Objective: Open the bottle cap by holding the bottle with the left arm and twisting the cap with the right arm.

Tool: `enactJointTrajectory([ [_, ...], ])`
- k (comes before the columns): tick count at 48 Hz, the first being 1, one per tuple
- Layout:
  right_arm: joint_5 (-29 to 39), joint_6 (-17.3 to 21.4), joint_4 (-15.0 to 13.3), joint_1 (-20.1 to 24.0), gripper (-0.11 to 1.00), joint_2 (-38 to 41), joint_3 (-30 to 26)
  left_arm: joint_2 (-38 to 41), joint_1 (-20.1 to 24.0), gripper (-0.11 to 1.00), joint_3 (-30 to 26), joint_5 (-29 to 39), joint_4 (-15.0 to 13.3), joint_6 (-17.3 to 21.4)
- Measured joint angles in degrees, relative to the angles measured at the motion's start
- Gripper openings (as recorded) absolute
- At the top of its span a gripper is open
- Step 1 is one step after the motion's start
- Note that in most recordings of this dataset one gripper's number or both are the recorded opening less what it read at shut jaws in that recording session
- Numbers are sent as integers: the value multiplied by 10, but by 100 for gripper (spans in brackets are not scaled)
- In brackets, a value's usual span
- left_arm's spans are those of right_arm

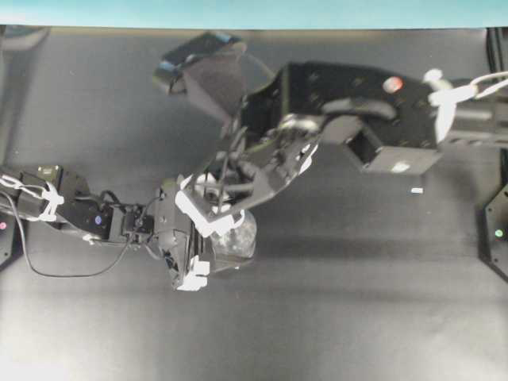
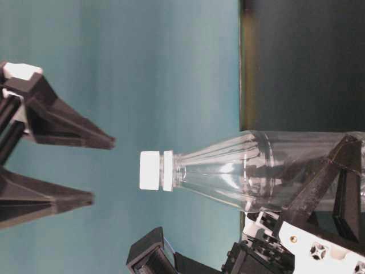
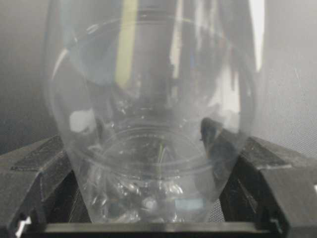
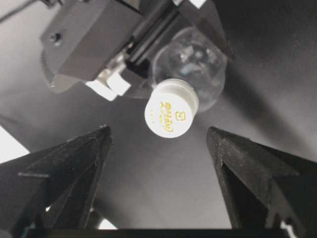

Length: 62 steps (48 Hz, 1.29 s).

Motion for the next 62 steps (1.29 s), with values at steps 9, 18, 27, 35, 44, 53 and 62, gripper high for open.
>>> enactJointTrajectory([
  [9,4,0,0,1,74,25,0,0,0,81,0,0,-1,0],
  [18,6,1,0,1,72,31,0,0,0,81,1,0,-1,0],
  [27,11,0,0,3,43,31,4,0,1,81,2,0,-1,0],
  [35,13,-17,1,3,36,31,4,0,1,81,1,0,0,0],
  [44,18,-73,2,1,36,32,3,0,0,81,2,-1,0,-1],
  [53,33,-198,4,-4,36,33,-2,0,1,81,1,-1,-1,-1],
  [62,40,-361,4,-5,36,40,-12,0,1,81,1,-1,-1,-1],
])
